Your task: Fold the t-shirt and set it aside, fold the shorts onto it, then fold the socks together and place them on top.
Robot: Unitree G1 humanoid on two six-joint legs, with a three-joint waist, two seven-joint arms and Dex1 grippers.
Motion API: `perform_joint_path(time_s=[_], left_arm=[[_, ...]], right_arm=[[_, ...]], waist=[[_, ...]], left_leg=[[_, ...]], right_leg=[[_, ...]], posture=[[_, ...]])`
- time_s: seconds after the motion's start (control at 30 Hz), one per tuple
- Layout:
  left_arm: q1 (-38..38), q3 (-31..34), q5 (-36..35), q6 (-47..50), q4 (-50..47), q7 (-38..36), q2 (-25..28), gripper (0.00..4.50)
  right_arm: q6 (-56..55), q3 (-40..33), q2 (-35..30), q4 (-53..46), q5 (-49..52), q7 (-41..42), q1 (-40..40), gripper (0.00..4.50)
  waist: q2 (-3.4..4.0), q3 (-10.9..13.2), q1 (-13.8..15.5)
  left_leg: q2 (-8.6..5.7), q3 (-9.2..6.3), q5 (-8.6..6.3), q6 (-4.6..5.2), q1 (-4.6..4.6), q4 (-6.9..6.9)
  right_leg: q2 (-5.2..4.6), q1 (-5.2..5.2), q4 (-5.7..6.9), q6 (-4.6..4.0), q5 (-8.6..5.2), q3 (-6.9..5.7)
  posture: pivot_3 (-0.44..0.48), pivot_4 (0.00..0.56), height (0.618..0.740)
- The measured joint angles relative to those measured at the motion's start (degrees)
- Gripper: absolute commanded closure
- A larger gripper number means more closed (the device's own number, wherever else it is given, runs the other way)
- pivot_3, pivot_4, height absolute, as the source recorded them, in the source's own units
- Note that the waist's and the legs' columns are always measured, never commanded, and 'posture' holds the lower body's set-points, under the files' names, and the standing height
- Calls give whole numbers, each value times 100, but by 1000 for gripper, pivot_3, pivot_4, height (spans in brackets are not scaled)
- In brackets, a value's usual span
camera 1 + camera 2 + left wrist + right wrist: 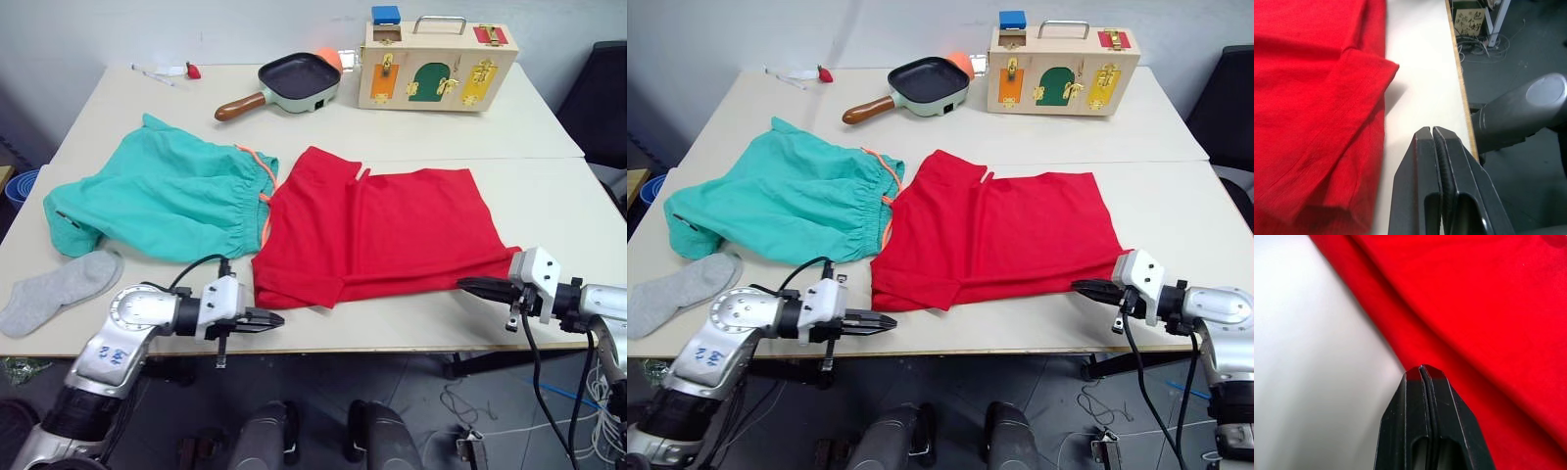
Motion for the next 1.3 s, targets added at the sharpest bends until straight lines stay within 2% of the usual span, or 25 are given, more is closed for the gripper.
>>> perform_joint_path(time_s=[0.13, 0.33, 0.63, 0.87, 0.93, 1.07, 1.2, 1.3], left_arm=[[-398, -371, 430, -142, 479, 155, -338, 4478], [-923, -441, 564, -104, 898, 553, -957, 4478], [-1116, -102, 337, 287, 974, 1051, -1317, 4478], [-1312, 150, 658, 27, 1685, 1702, -1354, 4478], [-1311, 284, 400, 35, 1655, 1524, -1398, 4478], [-1148, 194, -284, 346, 908, 600, -1205, 4478], [-1013, -292, -423, 875, 365, 91, -1026, 4478], [-1051, -937, -89, 1084, 142, 93, -1098, 4478]], right_arm=[[-189, 60, 71, 171, -126, -91, -33, 4500], [-255, 105, 140, 211, -155, -130, -26, 4500], [-260, 75, 140, 117, -73, -186, 198, 4500], [-323, 67, 140, 115, -62, -381, 219, 4500], [-327, 66, 140, 112, -55, -398, 222, 4500], [-329, 64, 140, 25, -4, -390, 266, 4500], [-341, -156, 139, -125, 239, -298, 473, 4500], [-354, -244, 138, -348, 354, -140, 727, 4500]], waist=[[0, 0, 6], [-1, 0, -2], [-2, 0, -4], [-3, 0, 7], [-3, 0, 3], [-2, 0, -7], [-2, 0, 25], [-2, 0, 55]], left_leg=[[-1, 0, 2, 5, -2, 1], [0, 0, 3, 9, -2, 5], [2, -3, 4, 11, -1, 16], [0, -5, 3, 13, -2, 20], [1, -5, 2, 13, -2, 20], [3, -4, 2, 11, -2, 20], [-1, -5, 3, 13, -1, 23], [-2, -8, -1, 17, 1, 25]], right_leg=[[0, -1, 1, 1, 1, -1], [0, 1, 4, 3, 2, -2], [0, 5, 11, 3, 2, -2], [-3, 7, 11, 4, 2, -3], [-3, 7, 11, 4, 2, -3], [0, 8, 25, 4, 2, -2], [3, 12, 8, 4, 2, -3], [2, 23, -6, 10, 5, 0]], posture=[[0, 150, 740], [0, 150, 740], [0, 150, 740], [0, 150, 740], [0, 150, 740], [0, 150, 740], [0, 150, 740], [0, 150, 740]])
